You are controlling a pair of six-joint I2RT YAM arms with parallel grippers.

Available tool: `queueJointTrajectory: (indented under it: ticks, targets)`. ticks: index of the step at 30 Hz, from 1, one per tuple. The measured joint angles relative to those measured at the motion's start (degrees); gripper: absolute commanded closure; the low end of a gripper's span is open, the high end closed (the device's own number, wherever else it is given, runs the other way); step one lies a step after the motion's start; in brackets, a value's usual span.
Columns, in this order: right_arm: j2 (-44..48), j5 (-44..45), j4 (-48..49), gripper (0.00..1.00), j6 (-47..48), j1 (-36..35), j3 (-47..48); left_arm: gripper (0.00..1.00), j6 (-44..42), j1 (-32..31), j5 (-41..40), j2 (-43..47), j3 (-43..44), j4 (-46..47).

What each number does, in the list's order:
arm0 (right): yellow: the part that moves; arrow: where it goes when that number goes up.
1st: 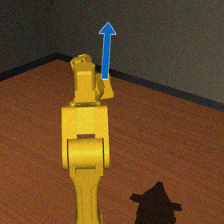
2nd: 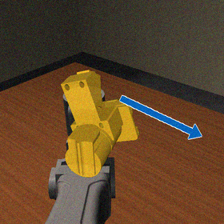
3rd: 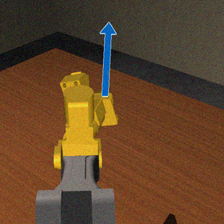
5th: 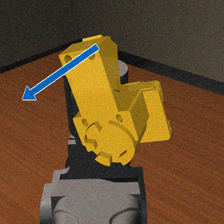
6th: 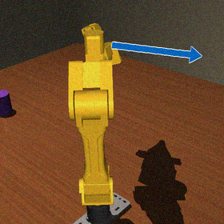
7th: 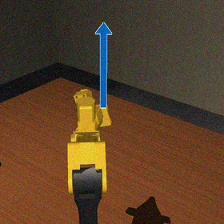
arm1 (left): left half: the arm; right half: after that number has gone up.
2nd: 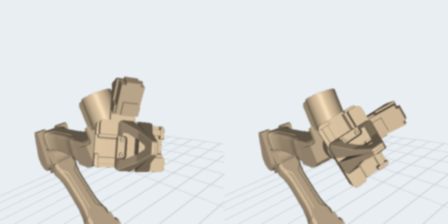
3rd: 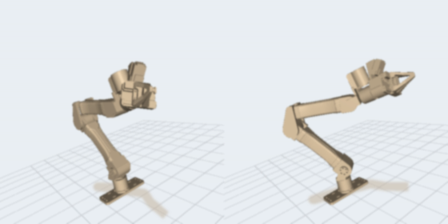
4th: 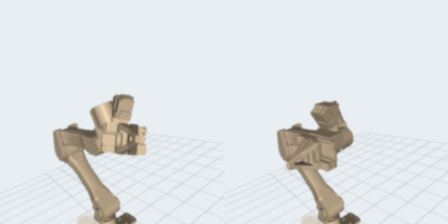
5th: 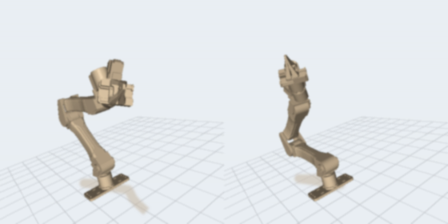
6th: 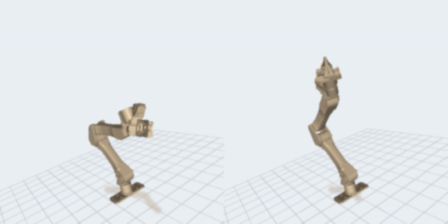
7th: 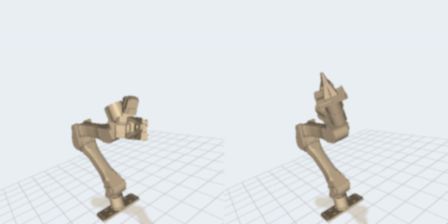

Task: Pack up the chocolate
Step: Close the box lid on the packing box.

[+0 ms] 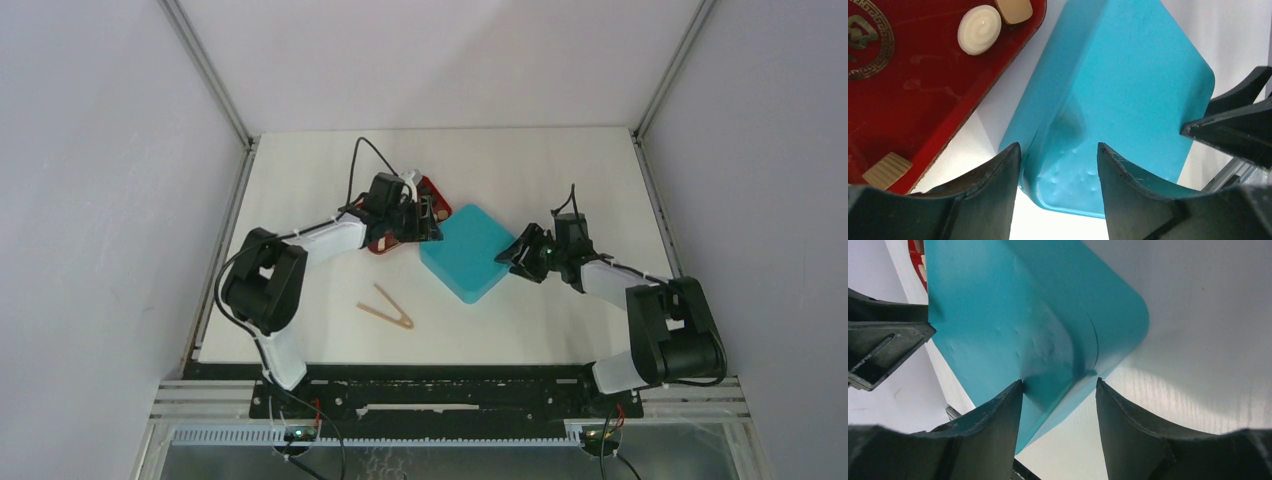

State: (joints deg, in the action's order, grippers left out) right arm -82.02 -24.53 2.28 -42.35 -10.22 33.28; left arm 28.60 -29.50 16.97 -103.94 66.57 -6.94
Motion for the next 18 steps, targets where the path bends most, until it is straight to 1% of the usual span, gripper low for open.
queueJointTrajectory:
  ticks: [5,6,8,12,15,18]
  targets:
    - [-3.67,-1.51,-0.07,0.38,2.01,0.33,3.34,0.44,1.46,-0.04,1.99,2.19,-4.83,3.63]
    - [-7.04,-1.07,-1.05,0.38,5.11,0.81,7.56,0.45,2.84,-1.18,3.54,5.62,-9.62,4.33]
    - [-7.74,-1.49,-2.67,0.37,6.08,1.01,8.81,0.45,3.39,-1.86,3.91,6.23,-10.67,5.14]
    - [-12.87,-1.77,-6.01,0.37,10.19,1.44,17.03,0.45,6.58,-5.7,6.05,9.64,-16.76,8.41]
    - [-14.73,-2.95,-7.48,0.37,12.35,1.33,22.03,0.42,8.81,-8.0,7.91,11.41,-19.61,10.75]
    - [-15.04,-2.99,-8.98,0.36,13.35,1.22,25.77,0.4,10.21,-8.24,7.89,13.88,-21.03,11.56]
